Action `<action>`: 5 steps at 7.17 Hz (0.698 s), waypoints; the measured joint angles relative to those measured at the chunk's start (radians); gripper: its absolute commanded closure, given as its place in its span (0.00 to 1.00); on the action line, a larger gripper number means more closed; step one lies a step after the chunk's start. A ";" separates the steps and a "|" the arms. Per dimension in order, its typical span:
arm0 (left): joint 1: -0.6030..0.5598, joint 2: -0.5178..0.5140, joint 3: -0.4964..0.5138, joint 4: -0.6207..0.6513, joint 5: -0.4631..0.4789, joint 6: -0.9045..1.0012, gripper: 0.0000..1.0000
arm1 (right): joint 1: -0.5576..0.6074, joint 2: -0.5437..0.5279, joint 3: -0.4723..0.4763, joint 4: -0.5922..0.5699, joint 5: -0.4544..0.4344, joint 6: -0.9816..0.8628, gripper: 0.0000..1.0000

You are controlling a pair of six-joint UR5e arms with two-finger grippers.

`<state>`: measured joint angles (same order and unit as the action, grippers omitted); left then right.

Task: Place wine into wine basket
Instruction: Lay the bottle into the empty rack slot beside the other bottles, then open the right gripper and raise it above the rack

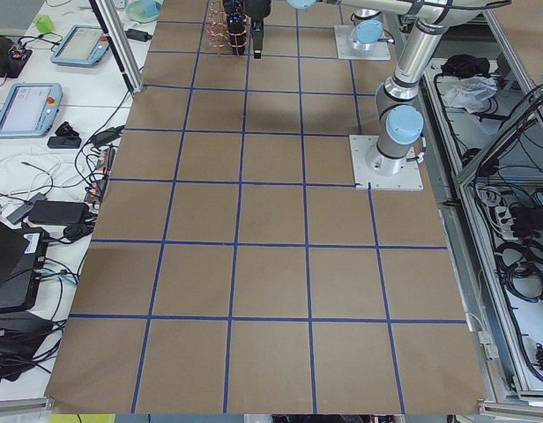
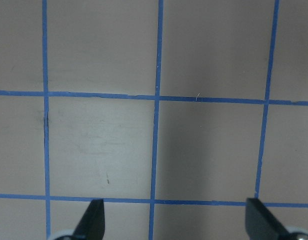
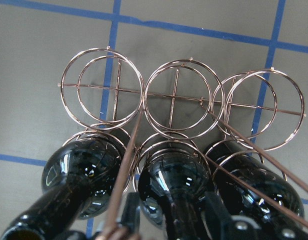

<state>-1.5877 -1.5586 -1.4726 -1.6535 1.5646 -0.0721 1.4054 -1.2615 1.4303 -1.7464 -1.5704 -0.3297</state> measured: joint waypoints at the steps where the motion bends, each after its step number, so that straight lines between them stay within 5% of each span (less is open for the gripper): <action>1: 0.000 0.000 0.000 0.000 0.000 0.000 0.00 | 0.004 -0.036 -0.001 0.011 0.003 0.001 0.00; 5: -0.001 0.001 0.000 0.000 0.016 0.002 0.00 | 0.029 -0.281 -0.001 0.218 0.006 0.013 0.00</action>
<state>-1.5891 -1.5578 -1.4726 -1.6532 1.5804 -0.0700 1.4340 -1.5421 1.4289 -1.5279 -1.5647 -0.3165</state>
